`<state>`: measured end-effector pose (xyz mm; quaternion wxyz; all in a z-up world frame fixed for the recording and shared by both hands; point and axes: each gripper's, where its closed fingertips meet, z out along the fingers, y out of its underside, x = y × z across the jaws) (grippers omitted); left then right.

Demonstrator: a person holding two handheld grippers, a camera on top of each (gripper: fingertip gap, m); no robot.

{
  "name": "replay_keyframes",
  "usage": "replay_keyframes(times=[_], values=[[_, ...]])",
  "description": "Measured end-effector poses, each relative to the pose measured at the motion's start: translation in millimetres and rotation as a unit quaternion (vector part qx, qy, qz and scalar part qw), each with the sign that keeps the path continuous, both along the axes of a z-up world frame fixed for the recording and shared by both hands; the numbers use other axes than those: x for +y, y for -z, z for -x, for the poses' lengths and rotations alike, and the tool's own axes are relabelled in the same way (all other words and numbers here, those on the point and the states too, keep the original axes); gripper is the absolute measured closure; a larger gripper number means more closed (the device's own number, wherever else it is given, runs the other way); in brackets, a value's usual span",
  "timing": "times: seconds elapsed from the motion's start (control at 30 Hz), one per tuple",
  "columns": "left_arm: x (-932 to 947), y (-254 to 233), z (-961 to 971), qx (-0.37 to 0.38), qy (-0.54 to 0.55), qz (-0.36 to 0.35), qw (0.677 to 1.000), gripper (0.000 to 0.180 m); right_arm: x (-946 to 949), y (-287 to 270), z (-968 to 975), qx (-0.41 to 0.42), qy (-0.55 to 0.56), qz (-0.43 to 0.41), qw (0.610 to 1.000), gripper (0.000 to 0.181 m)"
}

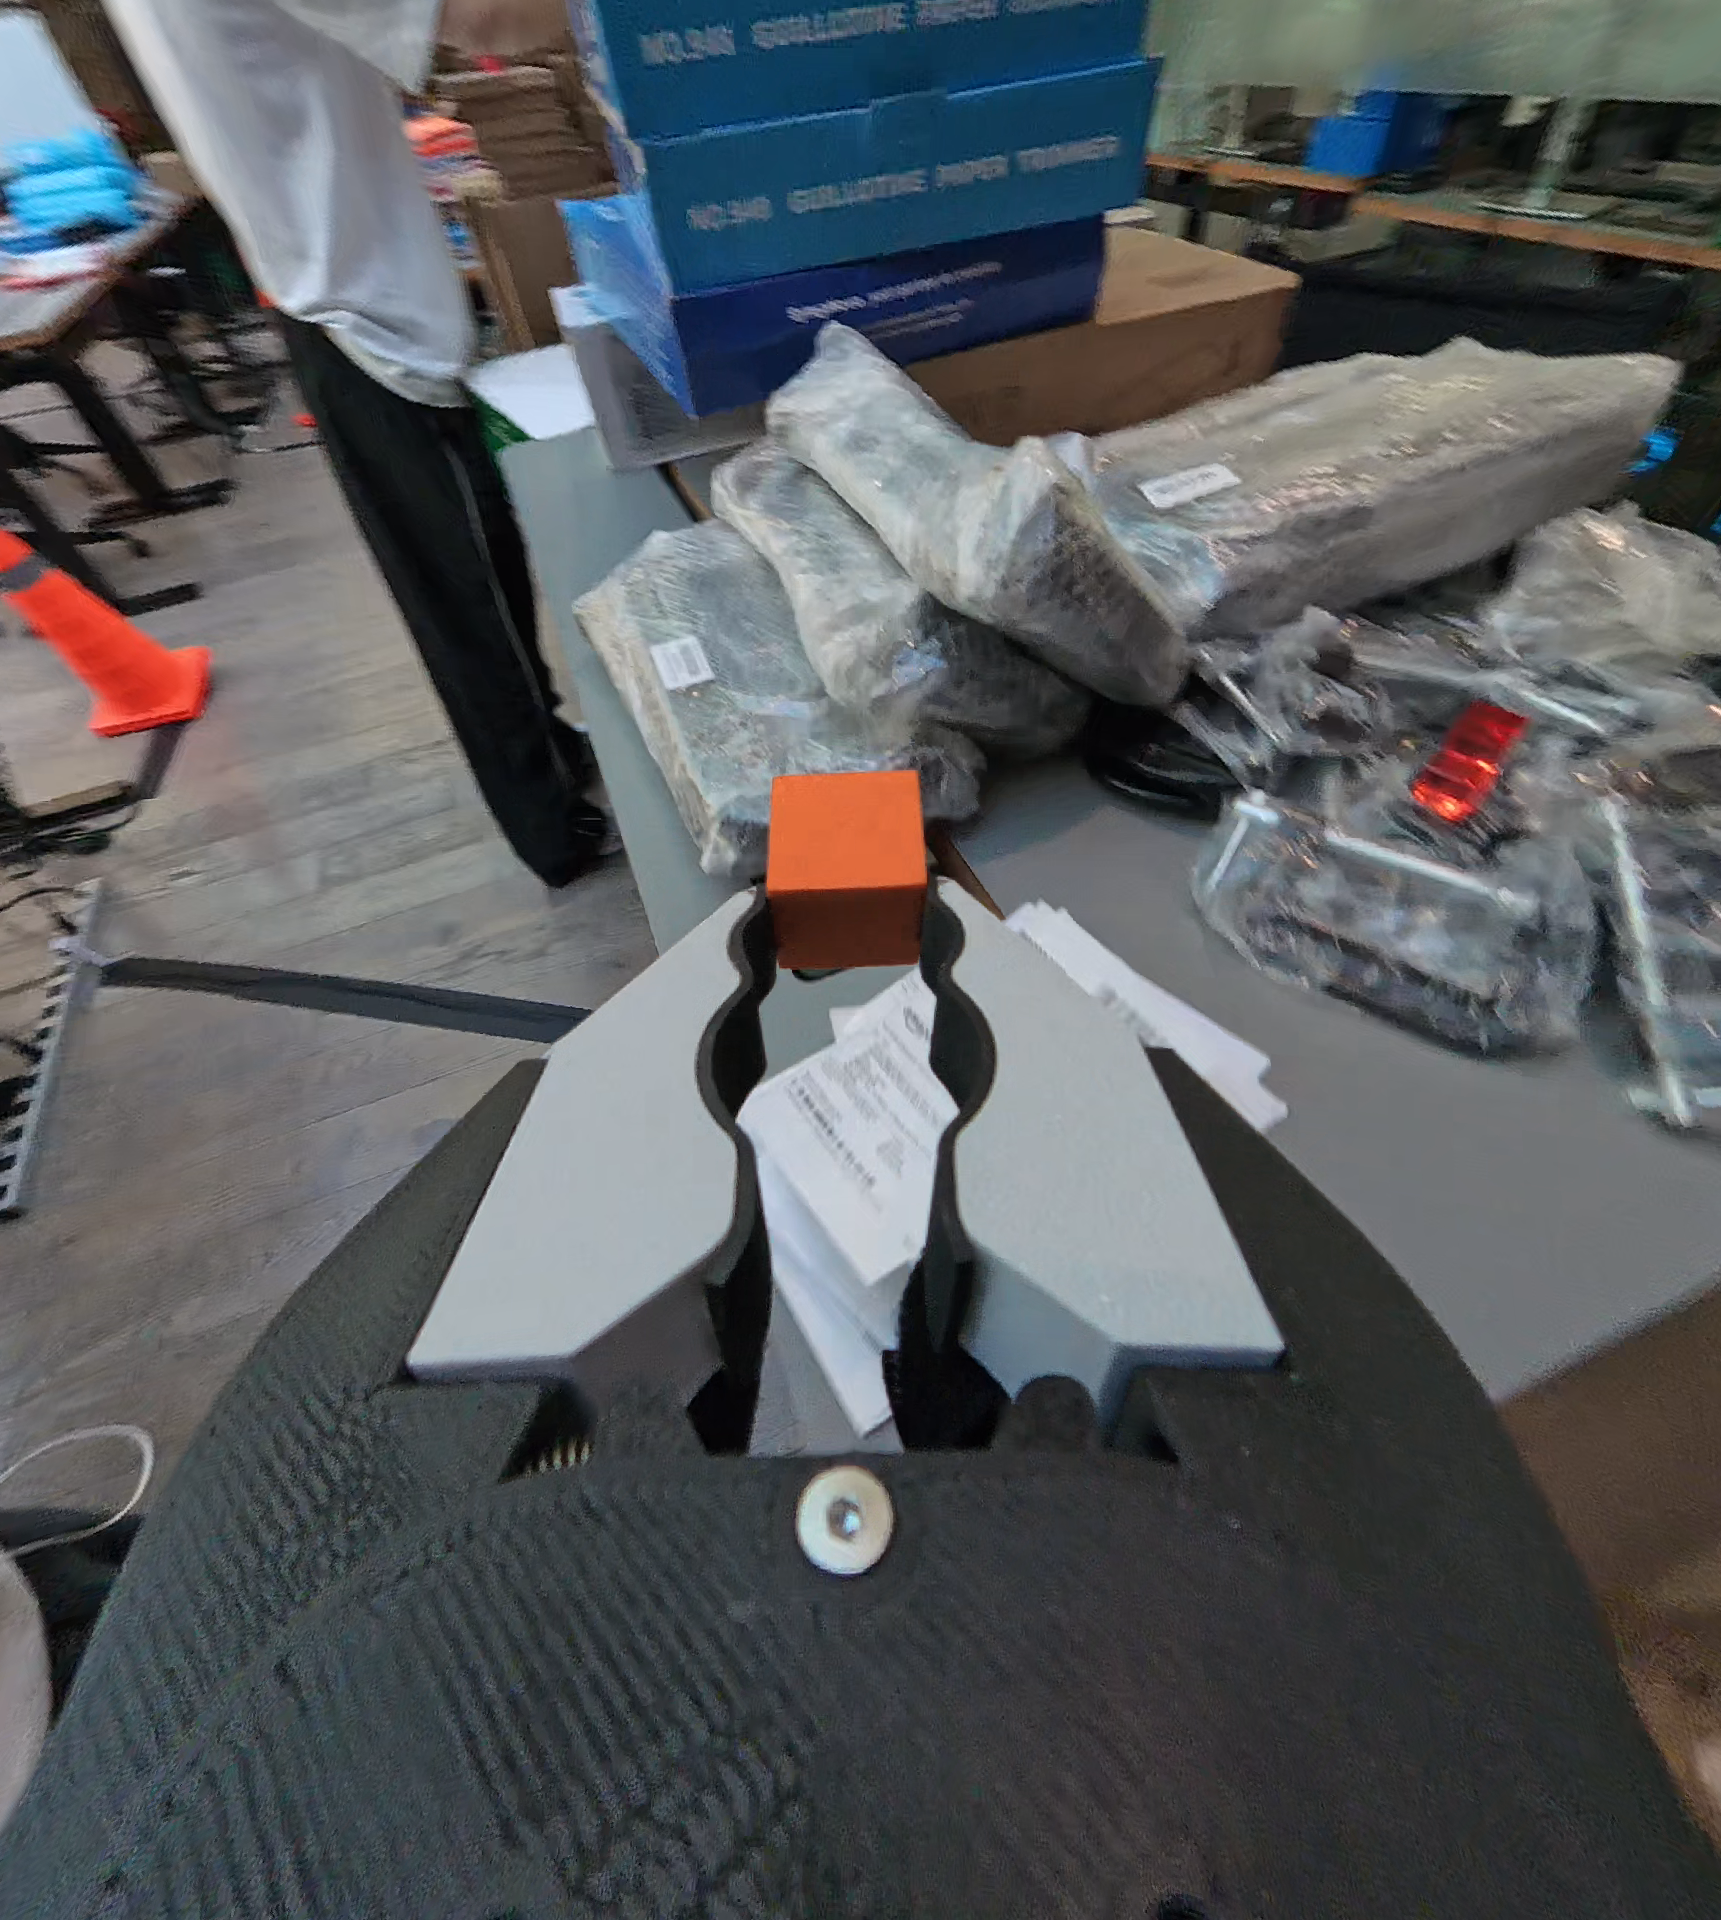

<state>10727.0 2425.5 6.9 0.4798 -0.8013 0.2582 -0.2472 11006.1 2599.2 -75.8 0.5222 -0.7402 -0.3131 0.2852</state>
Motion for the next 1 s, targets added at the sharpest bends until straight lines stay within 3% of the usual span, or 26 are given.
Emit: replay_keyframes(times=[0.2,0.4,0.73,1.0], values=[[85.6,-8.7,-40.0,-0.064,-0.048,0.009,0.997,0.154,177.6,9.4,-20.9,0.001,-0.1,0.027,0.995,0.156],[143.3,-8.9,-66.8,-0.063,-0.108,0.012,0.992,0.154,290.7,52.1,-22.3,-0.079,-0.233,0.039,0.969,0.155],[204.4,-3.2,-95.2,-0.059,-0.124,0.043,0.99,0.155,346.9,116.0,-14.9,-0.138,-0.315,0.052,0.937,0.155],[233.3,2.5,-110.1,-0.056,-0.118,0.056,0.99,0.154,359.5,125.6,-14.5,-0.145,-0.334,0.042,0.93,0.155]])
